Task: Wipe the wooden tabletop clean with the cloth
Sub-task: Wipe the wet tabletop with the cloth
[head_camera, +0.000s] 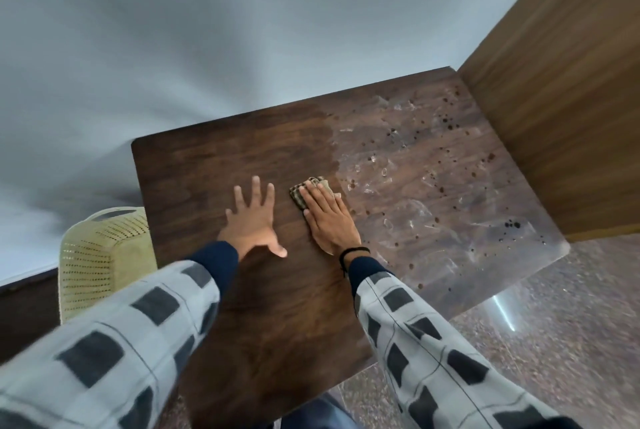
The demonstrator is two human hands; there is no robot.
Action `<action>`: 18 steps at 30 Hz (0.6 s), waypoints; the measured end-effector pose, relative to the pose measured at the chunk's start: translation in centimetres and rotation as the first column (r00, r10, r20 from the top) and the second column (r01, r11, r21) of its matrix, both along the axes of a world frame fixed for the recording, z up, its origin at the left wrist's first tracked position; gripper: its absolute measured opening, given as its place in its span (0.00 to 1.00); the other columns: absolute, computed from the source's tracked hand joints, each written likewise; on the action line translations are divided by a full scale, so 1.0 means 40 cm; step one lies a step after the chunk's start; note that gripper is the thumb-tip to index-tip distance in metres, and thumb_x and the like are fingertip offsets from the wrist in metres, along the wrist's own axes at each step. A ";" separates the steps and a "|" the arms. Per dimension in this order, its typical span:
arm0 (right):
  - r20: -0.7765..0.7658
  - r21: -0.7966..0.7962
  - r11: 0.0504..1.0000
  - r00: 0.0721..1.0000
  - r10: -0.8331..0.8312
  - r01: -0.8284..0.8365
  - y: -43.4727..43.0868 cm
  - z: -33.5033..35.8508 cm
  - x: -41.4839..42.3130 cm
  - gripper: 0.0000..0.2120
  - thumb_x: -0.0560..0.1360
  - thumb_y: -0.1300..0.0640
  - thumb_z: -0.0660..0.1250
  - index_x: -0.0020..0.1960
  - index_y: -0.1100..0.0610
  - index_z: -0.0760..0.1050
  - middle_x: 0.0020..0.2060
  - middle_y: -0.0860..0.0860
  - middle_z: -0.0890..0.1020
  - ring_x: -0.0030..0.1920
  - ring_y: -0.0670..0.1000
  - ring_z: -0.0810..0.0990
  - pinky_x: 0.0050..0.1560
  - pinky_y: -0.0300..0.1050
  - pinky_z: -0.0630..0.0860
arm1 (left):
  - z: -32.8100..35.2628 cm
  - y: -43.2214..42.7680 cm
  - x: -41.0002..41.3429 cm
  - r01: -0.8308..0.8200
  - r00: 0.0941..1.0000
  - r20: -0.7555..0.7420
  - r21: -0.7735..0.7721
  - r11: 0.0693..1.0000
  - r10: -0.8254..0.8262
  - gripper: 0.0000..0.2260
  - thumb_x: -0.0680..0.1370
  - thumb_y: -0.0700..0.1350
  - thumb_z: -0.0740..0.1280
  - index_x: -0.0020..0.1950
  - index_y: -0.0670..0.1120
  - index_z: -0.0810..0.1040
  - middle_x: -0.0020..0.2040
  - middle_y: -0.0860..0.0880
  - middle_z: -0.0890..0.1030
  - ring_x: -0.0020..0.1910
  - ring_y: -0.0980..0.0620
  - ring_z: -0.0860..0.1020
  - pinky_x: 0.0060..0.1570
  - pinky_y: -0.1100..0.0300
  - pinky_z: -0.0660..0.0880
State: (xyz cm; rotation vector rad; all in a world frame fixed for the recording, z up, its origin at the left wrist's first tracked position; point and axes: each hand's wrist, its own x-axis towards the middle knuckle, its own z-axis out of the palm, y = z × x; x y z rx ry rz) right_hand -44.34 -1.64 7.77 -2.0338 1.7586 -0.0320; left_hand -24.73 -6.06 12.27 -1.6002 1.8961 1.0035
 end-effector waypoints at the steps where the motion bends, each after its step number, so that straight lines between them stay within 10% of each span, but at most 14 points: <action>1: 0.014 0.000 1.000 1.000 -0.012 0.012 0.005 0.001 0.001 0.25 0.87 0.47 0.46 0.83 0.45 0.45 0.82 0.41 0.46 0.81 0.44 0.40 0.82 0.54 0.43 | -0.008 0.026 -0.015 0.003 1.000 0.011 0.016 1.000 -0.003 0.70 0.61 0.57 0.83 0.79 0.52 0.29 0.74 0.47 0.21 0.75 0.34 0.28 0.73 0.30 0.46; 7: 0.017 -0.098 0.949 0.954 -0.299 0.299 0.114 -0.032 0.033 0.25 0.87 0.50 0.48 0.83 0.46 0.49 0.82 0.42 0.49 0.80 0.43 0.39 0.82 0.52 0.44 | -0.018 0.055 -0.025 0.084 0.991 0.102 -0.025 0.996 -0.081 0.70 0.61 0.59 0.83 0.79 0.48 0.28 0.76 0.44 0.24 0.75 0.30 0.31 0.73 0.30 0.53; 13: -0.095 -0.086 0.960 0.962 0.257 -0.265 0.169 -0.034 -0.073 0.26 0.87 0.49 0.47 0.83 0.46 0.46 0.82 0.42 0.48 0.82 0.46 0.45 0.82 0.50 0.44 | -0.022 0.050 -0.040 0.062 0.991 0.118 0.001 0.998 -0.062 0.71 0.61 0.57 0.83 0.78 0.47 0.27 0.74 0.44 0.21 0.75 0.30 0.30 0.72 0.29 0.52; 18: -0.030 -0.069 0.972 0.974 -0.227 0.224 0.095 -0.011 -0.015 0.25 0.87 0.49 0.48 0.83 0.46 0.49 0.82 0.42 0.49 0.82 0.47 0.43 0.81 0.55 0.46 | -0.023 0.059 -0.033 0.058 0.993 0.109 -0.012 0.998 -0.056 0.71 0.61 0.57 0.83 0.78 0.48 0.28 0.74 0.45 0.22 0.75 0.31 0.30 0.73 0.30 0.53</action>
